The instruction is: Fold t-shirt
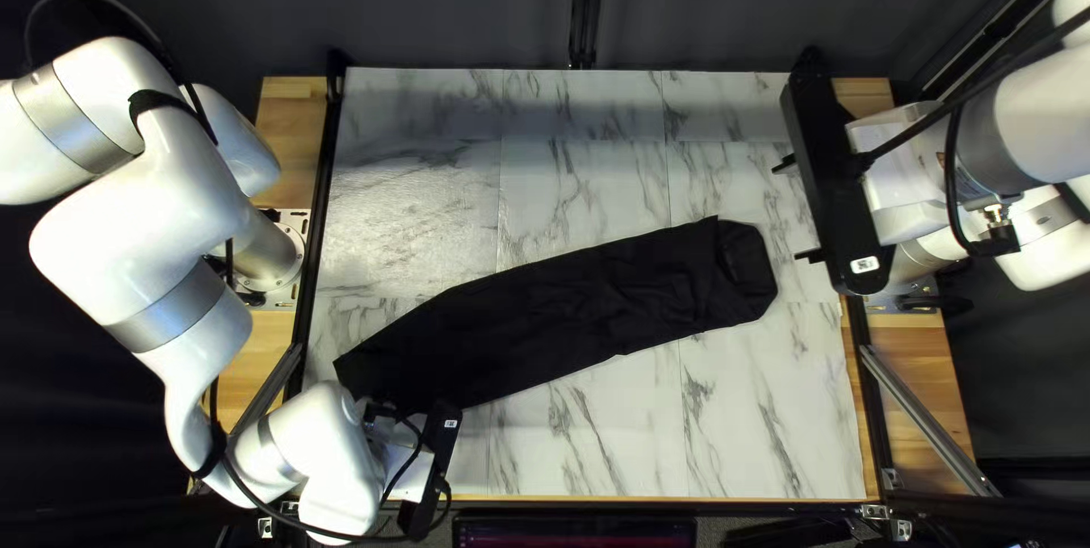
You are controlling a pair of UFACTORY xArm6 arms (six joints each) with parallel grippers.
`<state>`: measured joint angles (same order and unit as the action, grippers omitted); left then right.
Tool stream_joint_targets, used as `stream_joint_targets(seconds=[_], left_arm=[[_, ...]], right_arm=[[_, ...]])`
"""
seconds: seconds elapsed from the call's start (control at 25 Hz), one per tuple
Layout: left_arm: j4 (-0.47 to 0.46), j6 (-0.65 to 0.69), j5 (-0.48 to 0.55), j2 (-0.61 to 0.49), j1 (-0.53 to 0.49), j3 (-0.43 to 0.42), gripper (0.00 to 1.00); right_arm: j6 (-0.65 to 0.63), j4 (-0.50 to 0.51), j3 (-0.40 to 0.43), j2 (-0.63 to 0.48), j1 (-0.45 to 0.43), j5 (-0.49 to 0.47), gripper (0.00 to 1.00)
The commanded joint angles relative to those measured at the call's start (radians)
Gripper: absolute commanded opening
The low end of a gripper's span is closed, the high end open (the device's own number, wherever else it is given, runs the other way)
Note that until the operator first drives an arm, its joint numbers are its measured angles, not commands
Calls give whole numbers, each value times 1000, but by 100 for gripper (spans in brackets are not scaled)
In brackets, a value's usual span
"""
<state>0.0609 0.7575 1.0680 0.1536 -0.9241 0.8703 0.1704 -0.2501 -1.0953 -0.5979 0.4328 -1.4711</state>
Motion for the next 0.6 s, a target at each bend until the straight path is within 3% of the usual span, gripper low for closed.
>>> stream_joint_targets(seconds=[0.04, 0.28, 0.32, 0.36, 0.4, 0.6], left_arm=[[-21, 40, -41, 10, -12, -18, 100], [-37, 95, -52, -21, -22, -64, 100], [-40, 97, -61, -27, -18, -74, 86], [-43, 95, -74, -31, -15, -84, 63], [-44, 93, -80, -31, -13, -88, 0], [-64, 45, -168, -49, 12, -145, 0]], right_arm=[[0, 0, 0, 0, 0, 0, 100], [0, 0, 0, 0, 0, 0, 100], [0, 0, 0, 0, 0, 0, 100], [0, 0, 0, 0, 0, 0, 100], [0, 0, 0, 0, 0, 0, 100], [0, 0, 0, 0, 0, 0, 100]])
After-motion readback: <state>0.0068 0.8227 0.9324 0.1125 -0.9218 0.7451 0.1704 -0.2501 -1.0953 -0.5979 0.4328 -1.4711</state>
